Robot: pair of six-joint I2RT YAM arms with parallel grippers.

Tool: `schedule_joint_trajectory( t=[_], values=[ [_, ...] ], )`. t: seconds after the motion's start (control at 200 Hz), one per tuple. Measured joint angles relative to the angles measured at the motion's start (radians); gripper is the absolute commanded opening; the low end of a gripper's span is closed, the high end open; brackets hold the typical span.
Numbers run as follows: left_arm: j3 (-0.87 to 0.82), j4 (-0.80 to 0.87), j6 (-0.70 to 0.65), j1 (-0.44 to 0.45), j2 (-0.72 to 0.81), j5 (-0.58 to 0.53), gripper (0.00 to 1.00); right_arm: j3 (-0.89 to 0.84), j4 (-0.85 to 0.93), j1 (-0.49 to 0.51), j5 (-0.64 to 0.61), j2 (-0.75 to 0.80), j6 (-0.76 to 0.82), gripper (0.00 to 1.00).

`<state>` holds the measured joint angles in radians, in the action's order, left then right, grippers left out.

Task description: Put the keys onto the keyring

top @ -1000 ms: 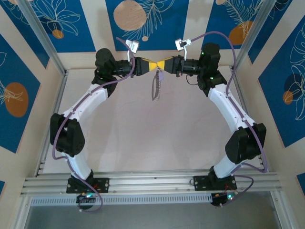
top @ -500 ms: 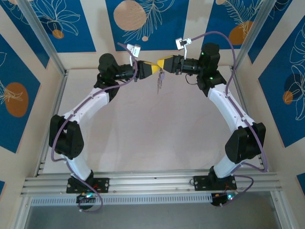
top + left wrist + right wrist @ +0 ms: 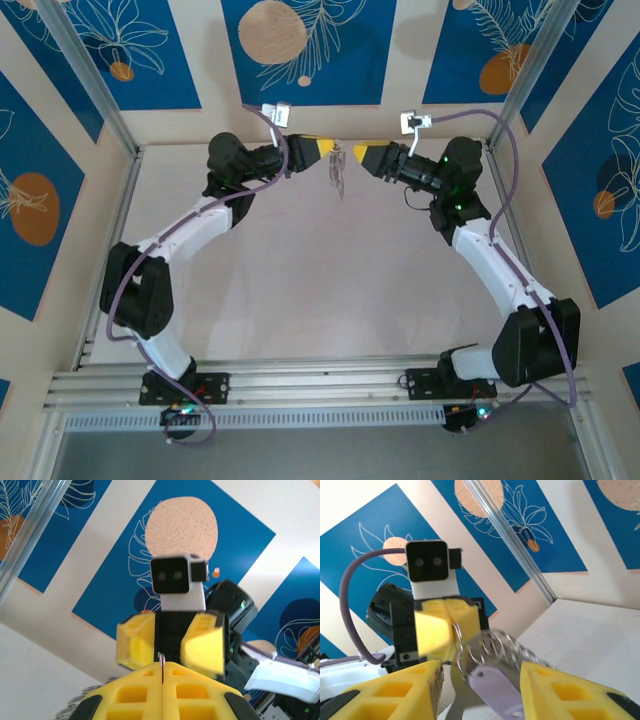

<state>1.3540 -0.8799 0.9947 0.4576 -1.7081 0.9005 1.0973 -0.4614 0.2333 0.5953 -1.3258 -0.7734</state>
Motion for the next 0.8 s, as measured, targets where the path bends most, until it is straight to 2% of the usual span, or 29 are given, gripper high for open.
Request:
schedule_joint_trajectory(
  t=[0.355, 0.8],
  values=[
    [-0.005, -0.054, 0.056, 0.0, 0.016, -0.031, 0.0, -0.06, 0.014, 0.084, -0.148, 0.066, 0.145, 0.46],
    [-0.005, -0.063, 0.073, 0.0, 0.019, -0.031, 0.0, -0.029, 0.076, 0.13, -0.2, 0.073, 0.267, 0.44]
  ],
)
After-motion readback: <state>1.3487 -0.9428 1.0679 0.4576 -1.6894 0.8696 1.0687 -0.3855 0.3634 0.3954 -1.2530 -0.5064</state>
